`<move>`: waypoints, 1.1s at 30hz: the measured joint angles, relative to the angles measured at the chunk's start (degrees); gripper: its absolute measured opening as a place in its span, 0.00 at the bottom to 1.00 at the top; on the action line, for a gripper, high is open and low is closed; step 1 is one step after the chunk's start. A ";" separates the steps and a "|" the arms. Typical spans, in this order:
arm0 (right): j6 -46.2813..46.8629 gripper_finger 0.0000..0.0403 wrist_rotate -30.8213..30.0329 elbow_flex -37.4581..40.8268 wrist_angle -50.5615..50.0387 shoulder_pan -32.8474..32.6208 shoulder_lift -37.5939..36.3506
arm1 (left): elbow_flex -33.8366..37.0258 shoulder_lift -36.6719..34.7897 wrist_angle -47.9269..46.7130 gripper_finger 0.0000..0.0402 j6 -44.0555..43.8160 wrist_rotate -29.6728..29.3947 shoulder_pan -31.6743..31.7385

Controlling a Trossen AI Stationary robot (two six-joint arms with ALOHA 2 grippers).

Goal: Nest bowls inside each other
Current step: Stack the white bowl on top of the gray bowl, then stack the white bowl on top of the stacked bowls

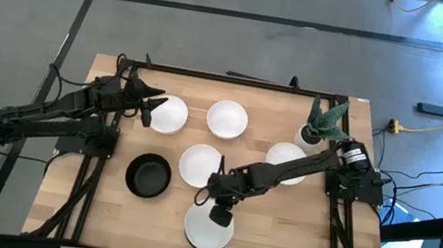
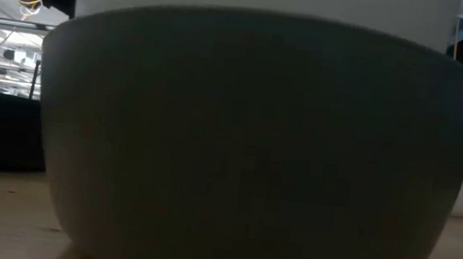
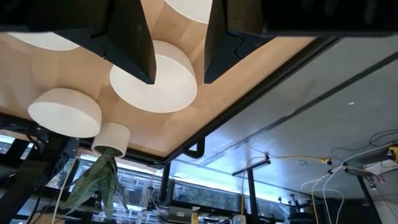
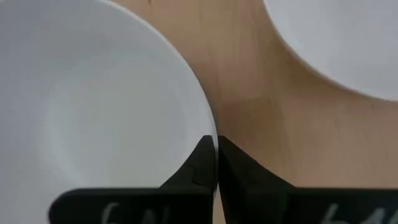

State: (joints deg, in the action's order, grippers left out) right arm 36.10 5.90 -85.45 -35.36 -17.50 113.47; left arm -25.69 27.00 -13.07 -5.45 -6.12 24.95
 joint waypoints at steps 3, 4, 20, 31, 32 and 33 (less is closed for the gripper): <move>1.88 0.04 -0.16 0.15 -1.88 0.16 0.15 | -0.01 0.00 -0.22 0.32 0.00 -0.01 0.00; 2.57 0.04 -0.20 0.32 -2.12 0.25 0.22 | 0.01 0.00 -0.45 0.32 0.00 -0.01 0.00; -0.44 0.23 0.26 0.50 -2.94 0.26 0.19 | 0.00 0.00 -0.66 0.32 0.02 -0.19 0.00; -3.83 0.52 0.11 -3.57 -4.15 0.90 0.15 | -0.01 0.00 -0.66 0.32 0.03 -0.21 0.00; -4.88 0.53 -0.82 -4.66 -5.47 0.90 0.15 | 0.01 0.00 -0.66 0.32 0.04 -0.21 0.00; -5.38 0.54 -1.78 -5.90 -6.77 0.90 0.15 | -0.01 0.00 -0.66 0.32 0.04 -0.21 0.00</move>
State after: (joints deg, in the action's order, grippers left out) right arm 30.72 4.12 -91.34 -42.13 -16.60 113.62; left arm -25.69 27.00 -13.74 -5.41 -6.33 24.95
